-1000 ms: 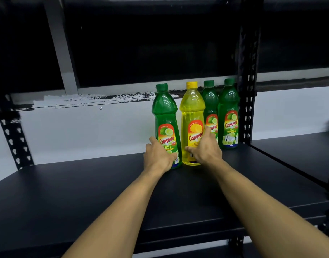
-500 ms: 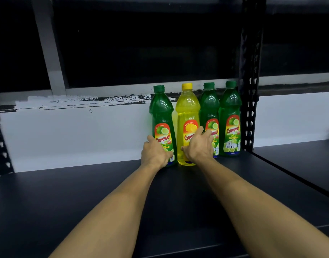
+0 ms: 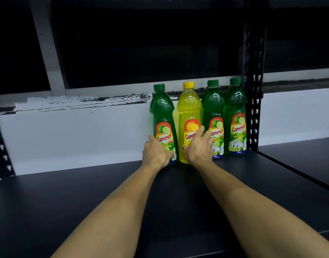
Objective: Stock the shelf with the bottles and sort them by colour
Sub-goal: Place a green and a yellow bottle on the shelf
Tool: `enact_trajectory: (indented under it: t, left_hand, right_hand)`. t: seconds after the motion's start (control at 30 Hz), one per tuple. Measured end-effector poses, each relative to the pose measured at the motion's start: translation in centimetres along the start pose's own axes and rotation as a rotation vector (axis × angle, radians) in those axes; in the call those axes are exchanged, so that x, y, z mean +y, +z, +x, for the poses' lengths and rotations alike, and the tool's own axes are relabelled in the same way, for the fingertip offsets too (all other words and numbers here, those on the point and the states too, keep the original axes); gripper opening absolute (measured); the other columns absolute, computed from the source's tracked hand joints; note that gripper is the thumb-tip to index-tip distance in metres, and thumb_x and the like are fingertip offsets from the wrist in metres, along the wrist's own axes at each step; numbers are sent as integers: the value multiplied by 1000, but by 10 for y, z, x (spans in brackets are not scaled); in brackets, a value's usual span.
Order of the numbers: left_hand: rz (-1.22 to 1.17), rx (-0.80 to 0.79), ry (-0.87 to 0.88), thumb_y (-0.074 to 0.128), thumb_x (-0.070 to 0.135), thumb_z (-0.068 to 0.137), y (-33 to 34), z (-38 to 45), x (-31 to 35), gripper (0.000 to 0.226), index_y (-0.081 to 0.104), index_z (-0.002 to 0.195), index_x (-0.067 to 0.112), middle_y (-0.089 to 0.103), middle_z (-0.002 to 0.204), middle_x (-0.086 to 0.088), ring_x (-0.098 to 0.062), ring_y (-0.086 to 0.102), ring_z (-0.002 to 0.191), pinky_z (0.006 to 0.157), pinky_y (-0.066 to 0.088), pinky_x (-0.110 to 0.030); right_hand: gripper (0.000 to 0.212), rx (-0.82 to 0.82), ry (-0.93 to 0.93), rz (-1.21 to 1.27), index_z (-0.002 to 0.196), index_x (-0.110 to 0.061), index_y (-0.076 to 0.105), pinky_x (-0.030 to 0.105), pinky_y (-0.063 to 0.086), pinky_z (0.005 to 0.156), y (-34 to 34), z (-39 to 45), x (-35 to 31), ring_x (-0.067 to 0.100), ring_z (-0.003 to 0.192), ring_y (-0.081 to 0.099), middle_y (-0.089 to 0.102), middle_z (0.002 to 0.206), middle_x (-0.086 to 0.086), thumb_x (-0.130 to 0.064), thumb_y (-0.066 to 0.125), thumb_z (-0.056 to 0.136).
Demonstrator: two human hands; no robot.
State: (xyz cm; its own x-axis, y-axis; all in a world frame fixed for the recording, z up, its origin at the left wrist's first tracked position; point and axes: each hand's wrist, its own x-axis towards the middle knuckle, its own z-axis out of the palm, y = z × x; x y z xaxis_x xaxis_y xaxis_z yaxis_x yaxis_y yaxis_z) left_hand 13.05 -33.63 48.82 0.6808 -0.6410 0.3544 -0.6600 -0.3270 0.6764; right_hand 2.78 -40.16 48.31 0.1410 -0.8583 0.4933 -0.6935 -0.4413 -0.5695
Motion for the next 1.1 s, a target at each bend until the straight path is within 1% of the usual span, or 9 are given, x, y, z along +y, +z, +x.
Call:
enact_trajectory:
  t: [0.27,0.6,0.73,0.87,1.0,1.1]
  left_hand:
    - [0,-7,15,83,31,75,4,12,-3,72,36,127,14,54,121,-10,-27,57,110,85,50,-36]
    - [5,-7,13,82,31,77,7,12,-5,72,34,129,14,52,124,-11,-27,55,114,88,50,-37]
    - [1,-11,7,81,30,78,9,12,-4,73,33,130,14,51,124,-11,-28,55,114,89,50,-38]
    - [4,-22,2,81,30,78,8,13,-4,73,33,131,14,50,125,-11,-28,55,115,90,50,-38]
    - [14,-67,8,81,32,78,4,14,-4,73,32,130,13,49,127,-12,-28,54,116,91,49,-38]
    - [26,-86,5,80,34,79,-3,8,-6,77,30,131,10,47,129,-14,-29,53,118,91,48,-37]
  right_hand:
    - [94,10,5,-20,149,1,5,37,44,92,12,11,-3,34,127,32,26,142,18,-26,70,87]
    - [98,-9,-34,9,151,-1,1,40,43,96,11,9,2,37,130,29,17,146,21,-29,70,87]
    - [99,-14,-48,-12,151,-1,1,39,43,95,9,8,3,36,127,31,19,145,19,-33,70,87]
    - [102,-26,-64,-29,150,1,0,39,42,98,6,8,4,36,128,32,21,145,20,-36,70,86]
    - [107,-49,-54,35,151,2,-3,39,36,105,1,6,6,35,133,28,20,147,20,-37,72,85]
    - [104,-63,-59,65,151,0,0,39,37,104,-5,2,10,33,134,27,22,146,20,-34,73,84]
